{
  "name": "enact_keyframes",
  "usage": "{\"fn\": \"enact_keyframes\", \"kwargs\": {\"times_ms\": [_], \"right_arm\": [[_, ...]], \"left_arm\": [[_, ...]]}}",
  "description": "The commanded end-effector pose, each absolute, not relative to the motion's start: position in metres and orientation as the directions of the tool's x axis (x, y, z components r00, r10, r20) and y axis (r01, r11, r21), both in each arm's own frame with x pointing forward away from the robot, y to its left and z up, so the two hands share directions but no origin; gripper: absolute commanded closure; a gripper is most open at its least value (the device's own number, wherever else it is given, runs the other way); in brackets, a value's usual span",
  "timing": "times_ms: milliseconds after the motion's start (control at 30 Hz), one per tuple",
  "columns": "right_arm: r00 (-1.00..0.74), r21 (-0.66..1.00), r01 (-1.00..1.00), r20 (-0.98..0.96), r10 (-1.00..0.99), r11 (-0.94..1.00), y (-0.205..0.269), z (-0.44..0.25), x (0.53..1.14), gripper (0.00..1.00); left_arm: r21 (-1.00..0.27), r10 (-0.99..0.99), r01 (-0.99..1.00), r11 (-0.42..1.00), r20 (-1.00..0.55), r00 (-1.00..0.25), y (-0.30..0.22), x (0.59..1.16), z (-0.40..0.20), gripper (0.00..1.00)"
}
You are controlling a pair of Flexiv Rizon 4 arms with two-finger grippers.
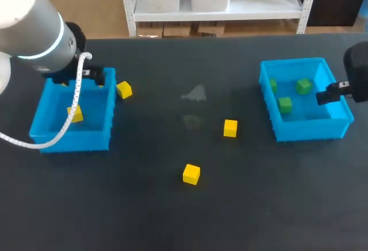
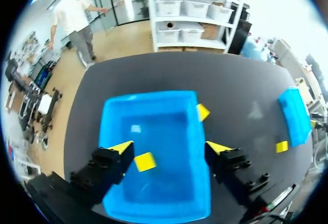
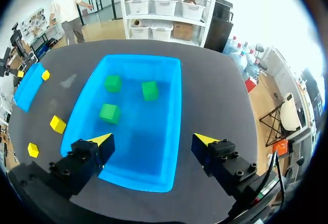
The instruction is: Put the green cubes in the right bin and the yellow cubes in the left bin.
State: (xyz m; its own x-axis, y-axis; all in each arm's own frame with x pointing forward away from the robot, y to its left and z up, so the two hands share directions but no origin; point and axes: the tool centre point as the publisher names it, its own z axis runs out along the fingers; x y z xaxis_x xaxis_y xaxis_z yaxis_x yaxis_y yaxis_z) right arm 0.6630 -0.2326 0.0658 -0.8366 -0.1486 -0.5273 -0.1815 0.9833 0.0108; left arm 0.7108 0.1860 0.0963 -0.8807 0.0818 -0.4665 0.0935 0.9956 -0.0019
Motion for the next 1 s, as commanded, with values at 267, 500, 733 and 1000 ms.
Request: {"fn": "enact_keyframes", "kwargs": {"times_ms": [267, 500, 733, 1000], "right_arm": [[-0.834, 0.01, -0.18, -0.532, -0.147, 0.984, -0.232, 0.065, 0.663, 0.0], [-0.834, 0.01, -0.18, -0.532, -0.147, 0.984, -0.232, 0.065, 0.663, 0.0], [-0.834, 0.01, -0.18, -0.532, -0.147, 0.984, -0.232, 0.065, 0.663, 0.0], [-0.834, 0.01, -0.18, -0.532, -0.147, 0.984, -0.232, 0.065, 0.663, 0.0]], "left_arm": [[-0.087, 0.322, 0.41, 0.908, -0.483, -0.814, 0.115, 0.705, 0.137, 0.0], [-0.094, 0.458, 0.559, 0.824, -0.471, -0.754, 0.051, 0.699, 0.143, 0.0], [-0.075, 0.594, 0.691, 0.719, -0.45, -0.667, -0.008, 0.693, 0.129, 0.0], [-0.05, 0.732, 0.816, 0.576, -0.413, -0.542, -0.059, 0.691, 0.105, 0.0]]}}
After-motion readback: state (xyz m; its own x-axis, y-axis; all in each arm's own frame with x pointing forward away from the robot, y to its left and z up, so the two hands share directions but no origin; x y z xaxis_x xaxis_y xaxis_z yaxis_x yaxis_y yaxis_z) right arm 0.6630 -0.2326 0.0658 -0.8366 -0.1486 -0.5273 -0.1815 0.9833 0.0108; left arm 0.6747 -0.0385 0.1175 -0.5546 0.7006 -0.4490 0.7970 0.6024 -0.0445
